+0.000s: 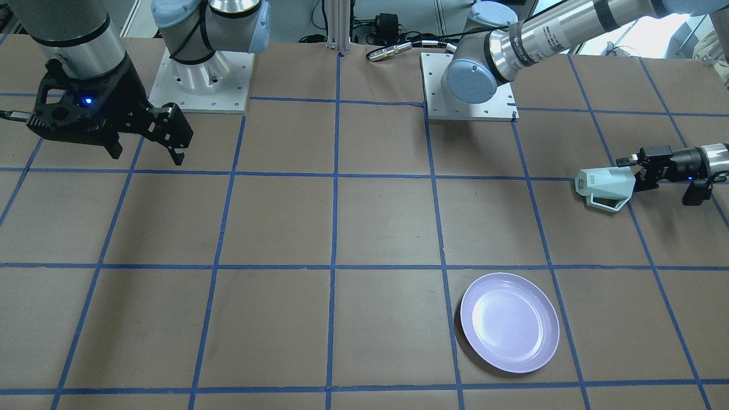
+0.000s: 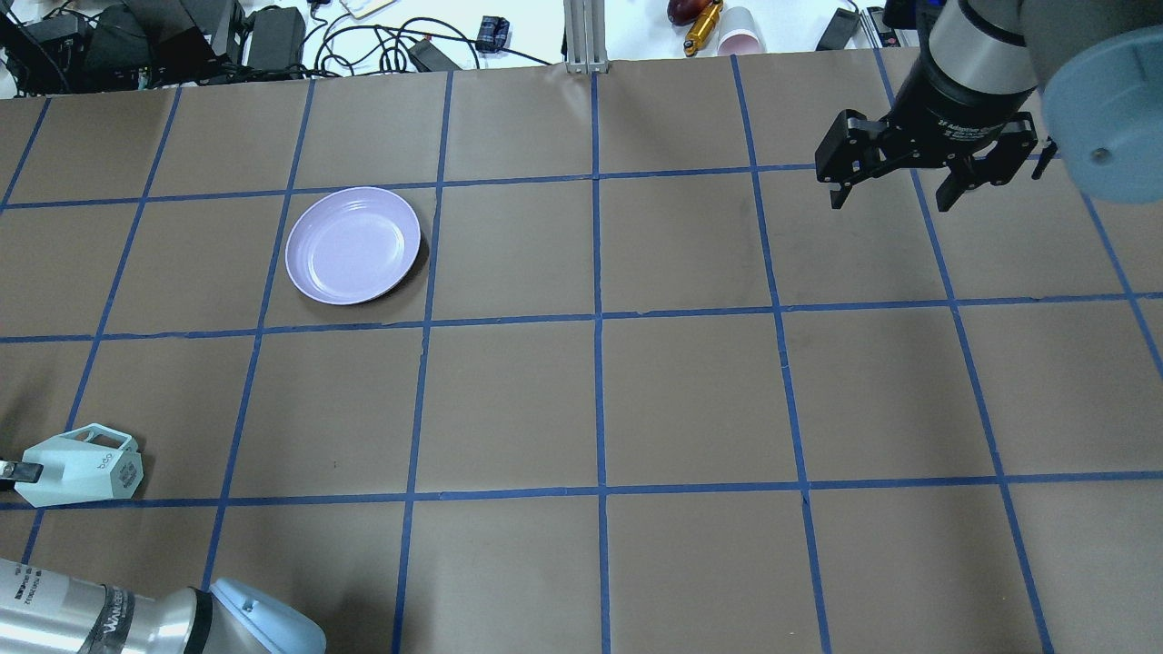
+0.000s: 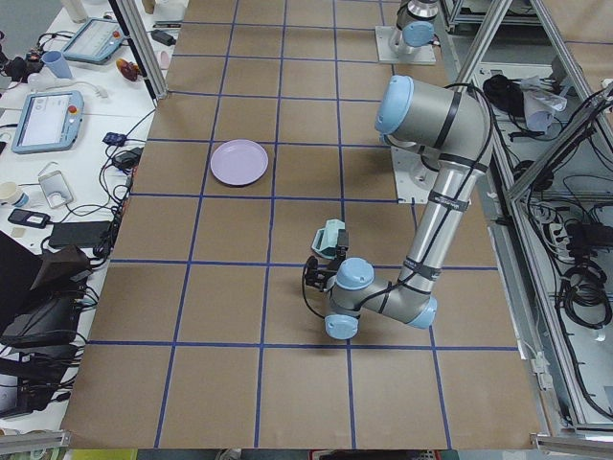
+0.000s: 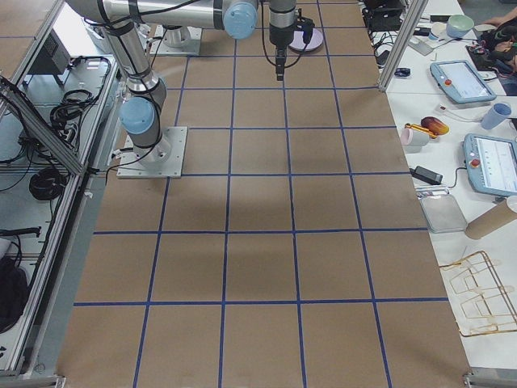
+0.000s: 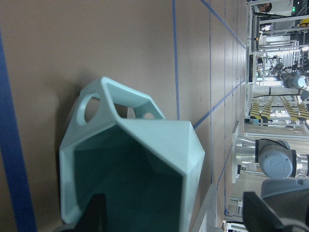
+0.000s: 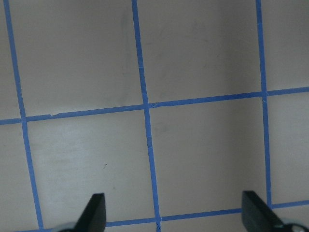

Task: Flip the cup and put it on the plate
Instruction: 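Lift the mint-green cup with the left gripper and rotate it upright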

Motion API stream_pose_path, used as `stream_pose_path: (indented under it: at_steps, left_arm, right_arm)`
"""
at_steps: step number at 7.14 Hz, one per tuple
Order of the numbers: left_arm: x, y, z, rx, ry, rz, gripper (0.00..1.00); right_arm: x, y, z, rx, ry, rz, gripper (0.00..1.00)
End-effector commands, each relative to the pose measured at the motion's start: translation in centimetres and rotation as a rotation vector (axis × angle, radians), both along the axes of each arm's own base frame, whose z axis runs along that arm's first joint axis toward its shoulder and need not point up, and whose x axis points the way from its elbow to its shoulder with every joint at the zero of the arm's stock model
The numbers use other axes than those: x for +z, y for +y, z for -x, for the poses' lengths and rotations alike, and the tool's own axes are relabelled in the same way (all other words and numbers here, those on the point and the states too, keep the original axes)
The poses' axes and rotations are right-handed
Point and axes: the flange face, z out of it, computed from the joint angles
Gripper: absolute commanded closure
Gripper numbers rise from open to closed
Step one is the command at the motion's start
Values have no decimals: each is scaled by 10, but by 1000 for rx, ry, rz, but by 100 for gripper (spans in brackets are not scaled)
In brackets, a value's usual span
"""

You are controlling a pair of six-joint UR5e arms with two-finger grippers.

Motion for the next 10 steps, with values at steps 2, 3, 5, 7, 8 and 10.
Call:
stream_pose_path:
  at_steps: [2,3,5,7,8,10]
  left_arm:
    - [0,-14,12,-24,17,-2,0]
    - [1,-14,12,-24,16,-1,0]
    - [5,-17,19,-33,36,-6,3]
    - [4,-17,19,-38,39,10,10]
    - [4,-17,19,-41,40,16,20]
    - [4,-17,18,-46,35,36,74]
  right_arm:
    - [0,0,0,0,-1,1,0]
    - [0,0,0,0,0,-1,0]
    - [0,0,0,0,0,-1,0]
    - [0,0,0,0,0,1,0]
    - [0,0,0,0,0,1,0]
    - [0,0,0,0,0,-1,0]
